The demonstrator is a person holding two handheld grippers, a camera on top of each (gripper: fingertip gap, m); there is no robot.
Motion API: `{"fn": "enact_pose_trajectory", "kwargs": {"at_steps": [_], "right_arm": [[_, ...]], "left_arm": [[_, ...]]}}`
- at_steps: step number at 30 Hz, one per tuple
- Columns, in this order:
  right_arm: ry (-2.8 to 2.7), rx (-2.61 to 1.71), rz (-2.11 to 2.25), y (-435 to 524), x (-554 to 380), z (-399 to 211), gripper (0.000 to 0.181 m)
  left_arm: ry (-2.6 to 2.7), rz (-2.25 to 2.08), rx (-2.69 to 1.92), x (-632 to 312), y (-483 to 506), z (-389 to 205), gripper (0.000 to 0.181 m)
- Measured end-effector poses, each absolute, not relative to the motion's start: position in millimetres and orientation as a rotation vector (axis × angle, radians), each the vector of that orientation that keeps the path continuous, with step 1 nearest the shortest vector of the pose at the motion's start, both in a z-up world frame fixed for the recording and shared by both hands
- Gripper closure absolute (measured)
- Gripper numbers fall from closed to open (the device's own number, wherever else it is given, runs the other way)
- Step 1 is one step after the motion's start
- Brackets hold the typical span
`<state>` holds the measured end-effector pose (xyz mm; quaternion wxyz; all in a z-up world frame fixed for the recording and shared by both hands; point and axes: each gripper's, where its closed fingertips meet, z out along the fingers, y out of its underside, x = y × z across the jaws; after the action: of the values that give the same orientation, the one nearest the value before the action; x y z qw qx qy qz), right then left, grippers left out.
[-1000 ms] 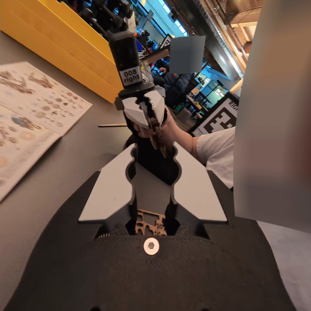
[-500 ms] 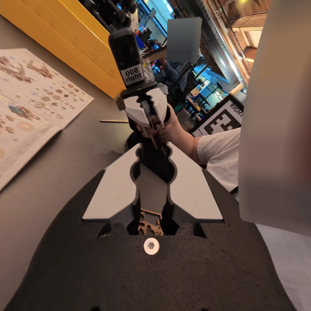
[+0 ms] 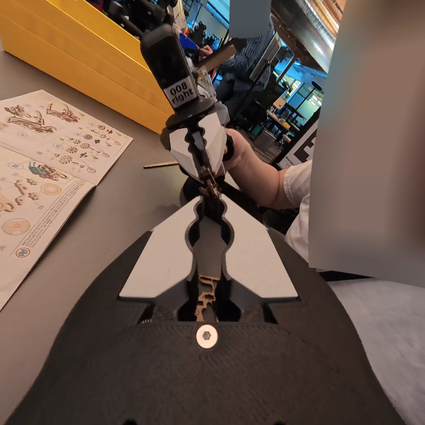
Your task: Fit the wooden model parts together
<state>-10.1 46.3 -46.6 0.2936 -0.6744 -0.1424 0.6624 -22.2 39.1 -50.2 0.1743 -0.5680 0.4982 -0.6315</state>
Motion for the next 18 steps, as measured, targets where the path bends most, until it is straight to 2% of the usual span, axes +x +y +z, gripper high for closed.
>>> {"fn": "enact_pose_trajectory", "kwargs": {"at_steps": [1,4,5,18], "right_arm": [[-0.394,-1.810,1.753,45,-10,-48,0.175],[-0.427,-1.835,1.726,44,-11,-51,0.175],[-0.435,-1.840,1.707,44,-10,-52,0.175],[-0.379,-1.799,1.641,56,-11,-53,0.175]], "left_arm": [[1.435,-1.777,-1.617,-22,37,-53,0.172],[1.480,-1.762,-1.638,-21,32,-59,0.172],[1.481,-1.777,-1.626,-21,30,-58,0.179],[1.330,-1.796,-1.703,-21,48,-55,0.180]]}}
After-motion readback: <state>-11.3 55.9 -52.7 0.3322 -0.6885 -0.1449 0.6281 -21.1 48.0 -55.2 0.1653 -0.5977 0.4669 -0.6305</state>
